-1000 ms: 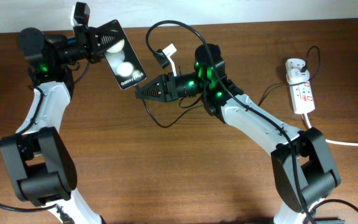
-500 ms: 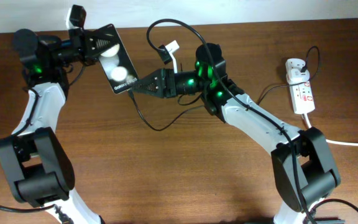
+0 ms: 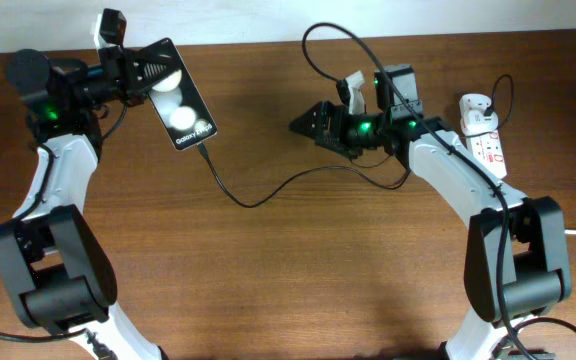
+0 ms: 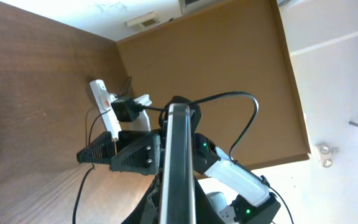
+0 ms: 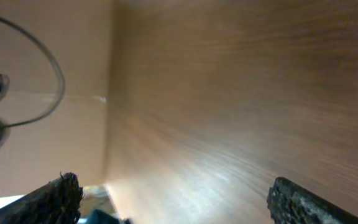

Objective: Plug charger to phone and switch on socket
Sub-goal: 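Open the right gripper and pull it back from the phone, then lower the phone flat onto the table with the left gripper and release, then move the right gripper over the white power strip's switch, then press the red socket switch down with the right gripper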

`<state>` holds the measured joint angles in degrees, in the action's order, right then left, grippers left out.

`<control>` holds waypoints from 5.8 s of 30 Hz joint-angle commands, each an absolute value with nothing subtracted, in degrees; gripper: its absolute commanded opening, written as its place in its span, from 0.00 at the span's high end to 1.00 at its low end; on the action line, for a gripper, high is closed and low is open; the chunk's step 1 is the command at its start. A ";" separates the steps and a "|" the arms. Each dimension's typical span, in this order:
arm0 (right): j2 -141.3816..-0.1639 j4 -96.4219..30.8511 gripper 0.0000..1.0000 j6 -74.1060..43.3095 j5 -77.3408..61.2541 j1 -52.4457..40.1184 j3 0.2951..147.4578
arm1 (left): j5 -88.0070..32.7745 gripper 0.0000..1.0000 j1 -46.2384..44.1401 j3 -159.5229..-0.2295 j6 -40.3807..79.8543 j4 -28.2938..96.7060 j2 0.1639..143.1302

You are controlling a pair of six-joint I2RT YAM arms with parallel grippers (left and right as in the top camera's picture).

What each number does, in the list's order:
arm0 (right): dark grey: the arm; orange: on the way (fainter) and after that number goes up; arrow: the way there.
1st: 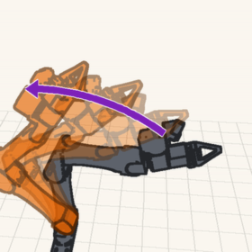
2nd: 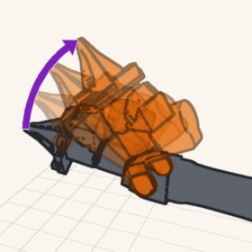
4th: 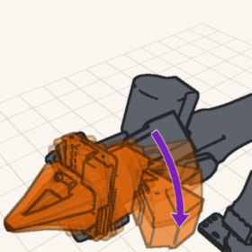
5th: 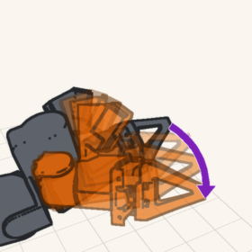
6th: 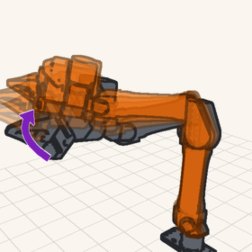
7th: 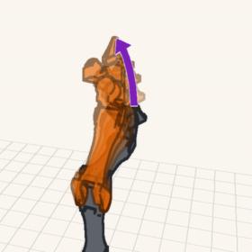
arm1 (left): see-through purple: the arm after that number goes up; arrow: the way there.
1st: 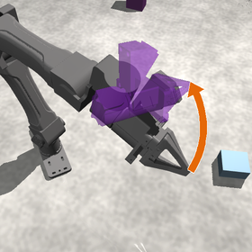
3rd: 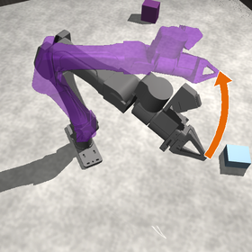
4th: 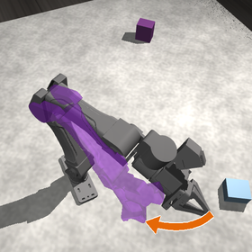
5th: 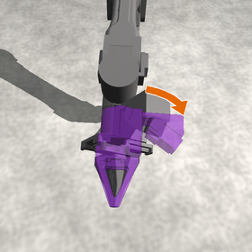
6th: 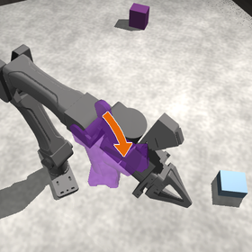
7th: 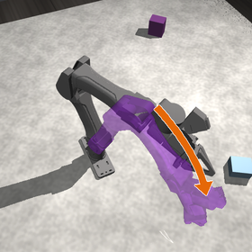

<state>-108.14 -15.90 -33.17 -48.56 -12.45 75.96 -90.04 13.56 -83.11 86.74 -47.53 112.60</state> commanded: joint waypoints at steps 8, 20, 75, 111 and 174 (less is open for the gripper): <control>-105.67 -35.40 0.01 -17.32 -29.47 -12.34 84.93 | -89.52 1.00 6.00 -83.50 81.06 -46.24 117.27; -105.67 -37.34 0.01 -16.95 -26.92 -12.29 86.61 | -88.71 1.00 3.62 -83.53 76.20 -47.68 126.50; -105.67 -37.54 0.01 -16.93 -28.03 -12.36 86.59 | -31.38 0.28 3.03 -83.55 24.71 40.14 126.45; -105.69 -37.78 0.01 -16.93 -27.97 -12.34 86.59 | -11.07 0.01 -1.39 -83.96 6.98 51.96 102.45; -130.98 -55.66 0.01 9.58 -31.20 26.35 112.46 | -11.09 0.01 -5.06 -83.94 3.60 52.60 88.68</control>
<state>-129.67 -56.10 9.43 -30.68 26.89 111.70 -11.51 -5.08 -83.83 4.47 52.60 89.47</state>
